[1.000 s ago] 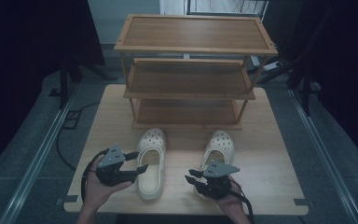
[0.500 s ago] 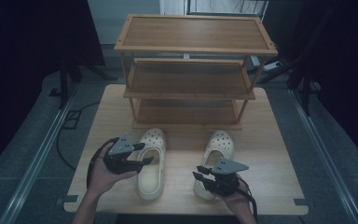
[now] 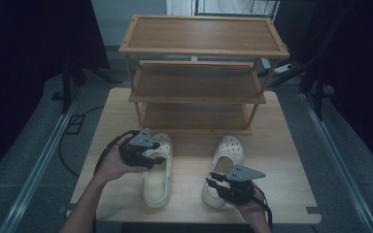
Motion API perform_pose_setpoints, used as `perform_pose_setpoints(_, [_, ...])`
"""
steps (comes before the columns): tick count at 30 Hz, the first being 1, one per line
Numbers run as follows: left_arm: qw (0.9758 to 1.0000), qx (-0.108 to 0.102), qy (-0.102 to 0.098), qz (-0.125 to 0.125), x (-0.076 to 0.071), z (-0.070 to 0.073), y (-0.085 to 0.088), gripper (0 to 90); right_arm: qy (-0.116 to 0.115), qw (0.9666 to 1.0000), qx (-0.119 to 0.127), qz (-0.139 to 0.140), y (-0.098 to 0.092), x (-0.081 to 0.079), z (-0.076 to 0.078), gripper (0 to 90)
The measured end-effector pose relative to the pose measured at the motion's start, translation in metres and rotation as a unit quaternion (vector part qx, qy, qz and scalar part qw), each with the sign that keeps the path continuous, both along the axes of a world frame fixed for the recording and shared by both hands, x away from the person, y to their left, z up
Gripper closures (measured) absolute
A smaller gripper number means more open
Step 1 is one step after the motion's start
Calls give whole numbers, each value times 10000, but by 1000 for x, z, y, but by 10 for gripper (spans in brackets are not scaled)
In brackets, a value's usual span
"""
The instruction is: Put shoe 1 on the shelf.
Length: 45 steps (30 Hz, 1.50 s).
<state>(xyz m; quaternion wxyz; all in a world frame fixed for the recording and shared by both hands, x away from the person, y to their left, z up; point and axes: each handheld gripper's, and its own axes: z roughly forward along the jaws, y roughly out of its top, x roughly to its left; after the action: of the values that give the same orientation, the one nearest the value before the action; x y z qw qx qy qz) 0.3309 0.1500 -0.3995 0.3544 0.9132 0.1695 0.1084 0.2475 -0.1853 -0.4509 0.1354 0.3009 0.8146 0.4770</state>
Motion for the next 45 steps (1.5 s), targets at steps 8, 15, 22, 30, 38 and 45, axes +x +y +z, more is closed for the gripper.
perform_pose_setpoints(8, [9947, 951, -43, -376, 9, -6, -13, 463, 37, 10000, -25, -6, 0, -1, -1, 698])
perform_pose_setpoints(15, [9880, 1489, -69, -410, 21, -19, -21, 547, 78, 9999, -76, 60, 2, -1, -4, 697])
perform_pose_setpoints(22, [9832, 1679, -404, -595, 23, -19, -19, 733, 121, 9999, -75, 26, -1, 1, -6, 698])
perform_pose_setpoints(30, [9830, 1533, -726, -698, 24, -3, -16, 784, 132, 9999, -70, 35, 0, 1, -6, 698])
perform_pose_setpoints(38, [9817, 1535, -991, -531, 38, 14, -25, 785, 135, 9999, -42, 4, -2, 1, -6, 698])
perform_pose_setpoints(45, [9822, 1412, -1208, -282, 57, 13, -35, 785, 143, 9999, -59, -24, -3, 1, -7, 698])
